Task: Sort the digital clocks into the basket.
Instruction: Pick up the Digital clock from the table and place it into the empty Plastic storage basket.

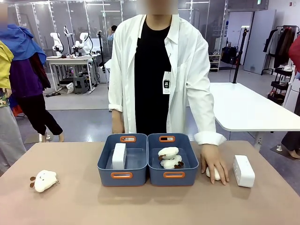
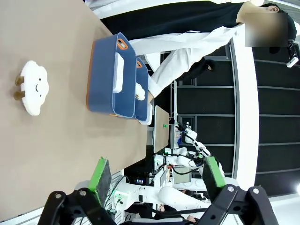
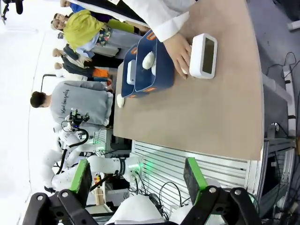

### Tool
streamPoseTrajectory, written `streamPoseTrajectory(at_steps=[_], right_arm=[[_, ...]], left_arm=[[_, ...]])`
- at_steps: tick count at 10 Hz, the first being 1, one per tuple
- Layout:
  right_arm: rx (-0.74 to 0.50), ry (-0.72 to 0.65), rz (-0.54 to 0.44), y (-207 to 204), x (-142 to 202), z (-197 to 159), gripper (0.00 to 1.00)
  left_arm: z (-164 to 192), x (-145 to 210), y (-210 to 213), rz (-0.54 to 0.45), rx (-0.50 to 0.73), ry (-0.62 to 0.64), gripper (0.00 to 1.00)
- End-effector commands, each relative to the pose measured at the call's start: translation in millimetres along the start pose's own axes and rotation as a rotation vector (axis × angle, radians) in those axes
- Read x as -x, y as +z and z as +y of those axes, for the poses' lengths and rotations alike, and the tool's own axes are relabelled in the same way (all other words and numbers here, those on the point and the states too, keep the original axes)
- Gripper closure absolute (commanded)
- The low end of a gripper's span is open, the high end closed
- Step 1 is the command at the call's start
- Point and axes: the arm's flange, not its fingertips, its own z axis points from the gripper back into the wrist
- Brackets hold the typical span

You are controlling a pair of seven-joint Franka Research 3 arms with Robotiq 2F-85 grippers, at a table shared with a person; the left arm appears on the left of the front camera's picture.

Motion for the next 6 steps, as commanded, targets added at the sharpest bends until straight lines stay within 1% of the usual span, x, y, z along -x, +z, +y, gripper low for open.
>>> streamPoseTrajectory(at_steps=[1,6], right_arm=[[0.009,-0.001,0.010,1.1,3.7,4.4,0.00],[0.009,-0.001,0.010,1.1,3.7,4.4,0.00]], left_arm=[[-2.7,3.6,3.7,0.010,0.007,0.003,0.00],[-2.7,3.6,3.7,0.010,0.007,0.003,0.00]])
